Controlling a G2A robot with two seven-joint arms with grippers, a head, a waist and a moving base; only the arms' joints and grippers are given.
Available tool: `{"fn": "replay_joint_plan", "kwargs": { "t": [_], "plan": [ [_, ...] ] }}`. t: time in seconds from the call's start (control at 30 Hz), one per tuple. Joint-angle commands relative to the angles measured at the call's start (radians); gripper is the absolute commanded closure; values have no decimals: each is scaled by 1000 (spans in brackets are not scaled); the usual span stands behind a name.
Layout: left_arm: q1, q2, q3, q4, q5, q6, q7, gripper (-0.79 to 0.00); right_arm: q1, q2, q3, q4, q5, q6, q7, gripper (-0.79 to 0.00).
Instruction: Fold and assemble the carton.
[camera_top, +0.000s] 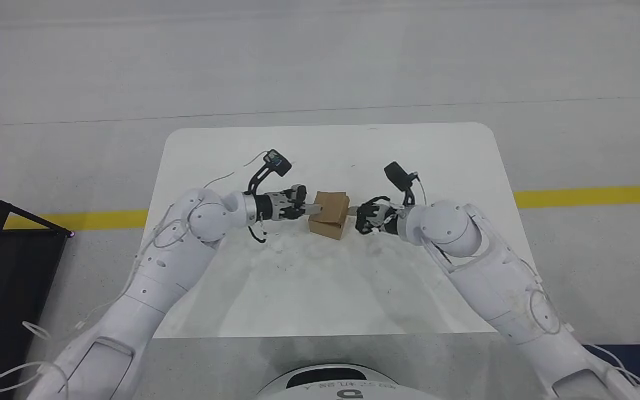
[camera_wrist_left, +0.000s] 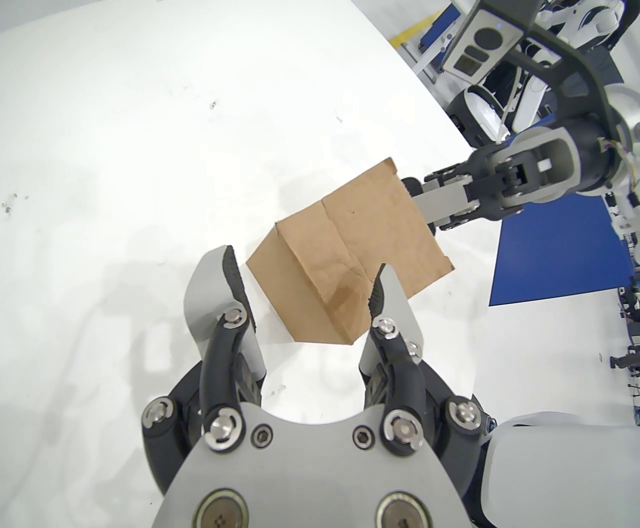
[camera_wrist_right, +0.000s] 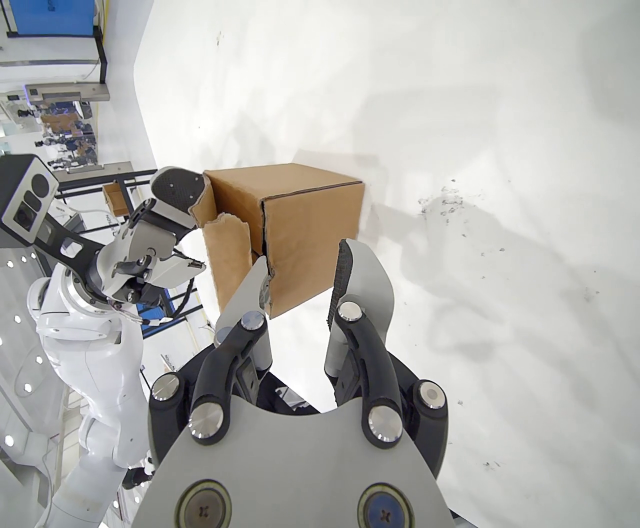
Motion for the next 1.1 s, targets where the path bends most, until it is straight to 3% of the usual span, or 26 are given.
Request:
{"fn": "replay_joint_plan", "kwargs": {
  "t": [0.0, 0.23, 1.07],
  "plan": [
    [-2, -1, 2, 1, 1, 3, 4, -514, -22, 5, 26, -12, 7, -10, -9, -311],
    [-18, -7, 16, 2, 0, 16, 19, -505, -81, 17, 63, -75, -7, -63, -2, -302],
    [-49, -25, 63, 42, 40, 33, 26, -499, 13, 0, -28, -19, -60, -35, 59, -302]
  ]
}}
